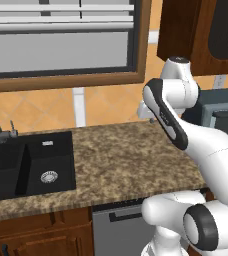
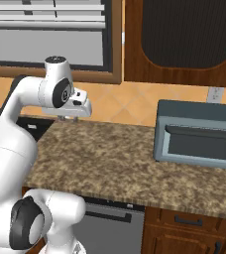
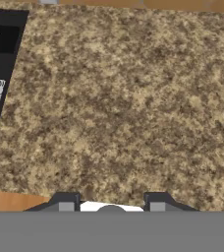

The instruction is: Navigate to the fridge.

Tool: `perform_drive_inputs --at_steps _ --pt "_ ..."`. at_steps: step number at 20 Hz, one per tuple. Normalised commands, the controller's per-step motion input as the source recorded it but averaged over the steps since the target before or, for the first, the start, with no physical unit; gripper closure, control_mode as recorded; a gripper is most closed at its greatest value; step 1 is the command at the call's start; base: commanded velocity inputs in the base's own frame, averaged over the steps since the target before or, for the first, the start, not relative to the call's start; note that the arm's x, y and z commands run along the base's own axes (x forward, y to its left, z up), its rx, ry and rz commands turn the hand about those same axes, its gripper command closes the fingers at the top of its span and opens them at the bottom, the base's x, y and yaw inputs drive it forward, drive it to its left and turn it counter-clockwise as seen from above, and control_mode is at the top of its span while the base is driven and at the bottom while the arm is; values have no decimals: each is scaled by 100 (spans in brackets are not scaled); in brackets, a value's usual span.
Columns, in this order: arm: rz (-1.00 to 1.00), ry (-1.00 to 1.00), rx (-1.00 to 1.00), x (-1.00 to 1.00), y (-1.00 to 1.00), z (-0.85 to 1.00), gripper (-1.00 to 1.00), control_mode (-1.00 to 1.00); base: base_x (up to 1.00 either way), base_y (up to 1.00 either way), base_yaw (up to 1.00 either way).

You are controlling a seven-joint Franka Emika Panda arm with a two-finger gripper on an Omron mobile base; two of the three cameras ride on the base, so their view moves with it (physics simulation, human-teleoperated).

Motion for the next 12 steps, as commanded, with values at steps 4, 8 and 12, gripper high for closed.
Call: perform_drive_inputs --at_steps 4,8,12 --pt "0 0 0 -34 0 0 -100 -100 0 0 0" --pt "0 -4 0 -72 0 -19 -100 -100 0 0 0" --pt "0 -1 0 -73 -2 -33 -100 -100 0 0 0"
